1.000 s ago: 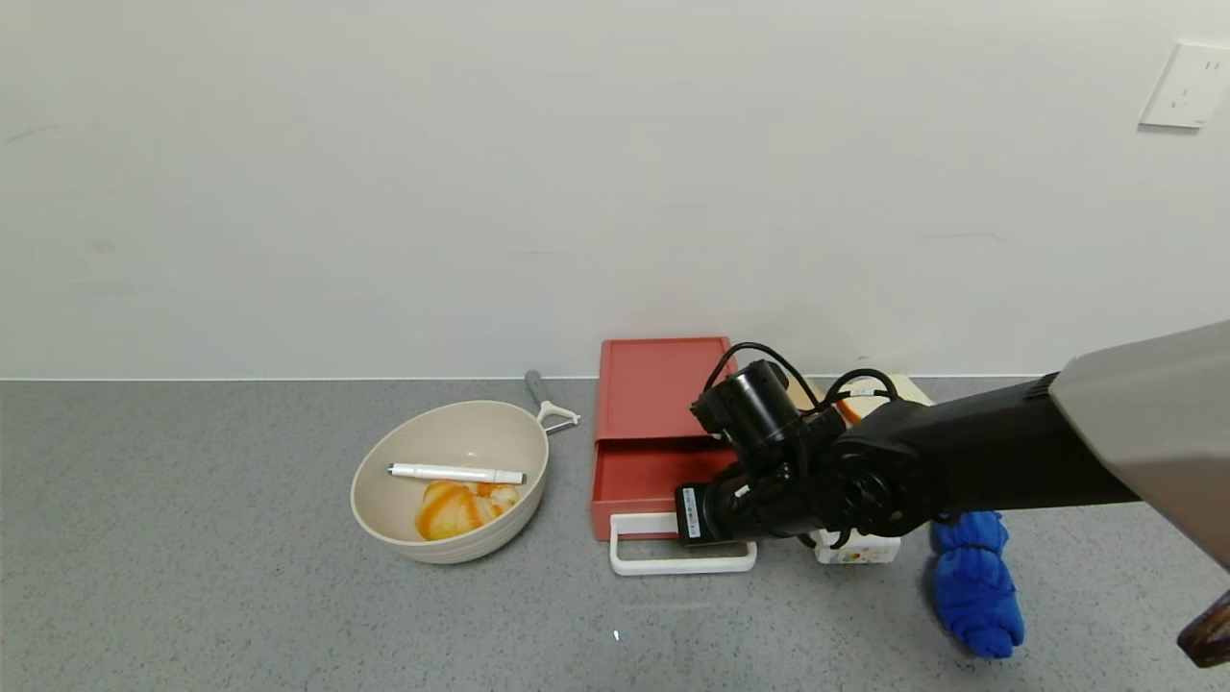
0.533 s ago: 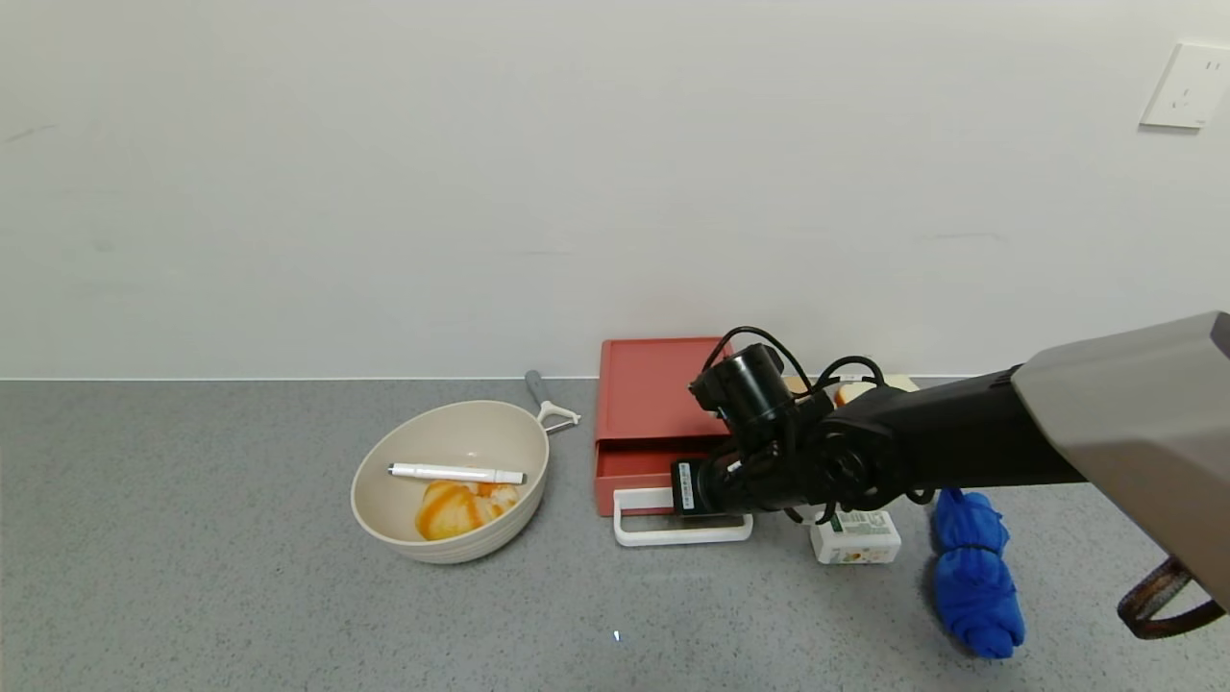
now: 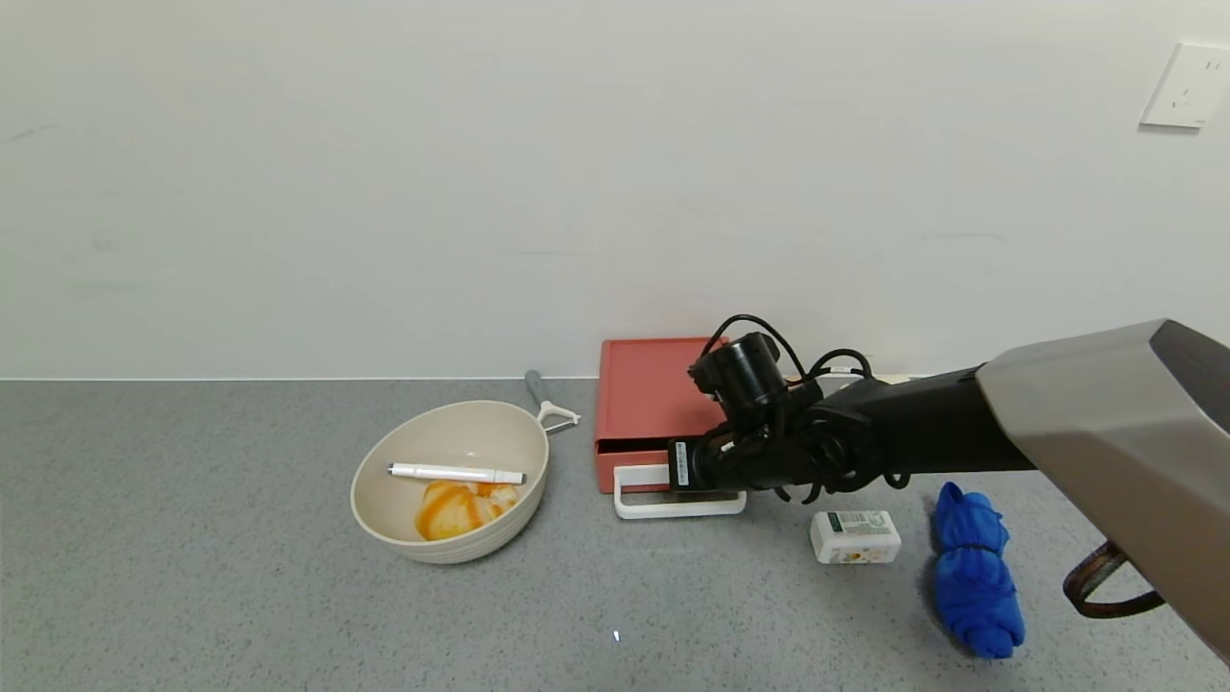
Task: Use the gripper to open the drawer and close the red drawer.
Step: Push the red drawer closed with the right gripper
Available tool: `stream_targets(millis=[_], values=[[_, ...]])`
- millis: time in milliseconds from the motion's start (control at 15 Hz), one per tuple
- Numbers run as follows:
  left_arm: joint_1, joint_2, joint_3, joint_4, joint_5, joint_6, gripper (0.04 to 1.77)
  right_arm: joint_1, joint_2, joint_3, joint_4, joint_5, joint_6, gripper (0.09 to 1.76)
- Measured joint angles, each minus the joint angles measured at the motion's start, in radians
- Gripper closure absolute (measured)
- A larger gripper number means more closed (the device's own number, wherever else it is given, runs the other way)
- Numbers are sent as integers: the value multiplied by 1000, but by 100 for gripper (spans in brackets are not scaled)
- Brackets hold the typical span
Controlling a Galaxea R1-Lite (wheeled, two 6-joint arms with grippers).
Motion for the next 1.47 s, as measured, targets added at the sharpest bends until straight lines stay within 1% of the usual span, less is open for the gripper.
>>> stream_targets(millis=[267, 467, 733, 1200, 1467], values=[[0, 0, 0, 0, 0, 0, 9, -2, 28, -44, -1, 0, -4, 173], [0, 0, 0, 0, 0, 0, 9, -3, 43, -54, -1, 0, -40, 173], [0, 0, 0, 0, 0, 0, 9, -5, 50, -56, -33, 0, -60, 173], [0, 0, 0, 0, 0, 0, 9, -8, 50, -55, -35, 1, -68, 173], [0, 0, 0, 0, 0, 0, 9, 1, 2, -38, -23, 1, -68, 173]])
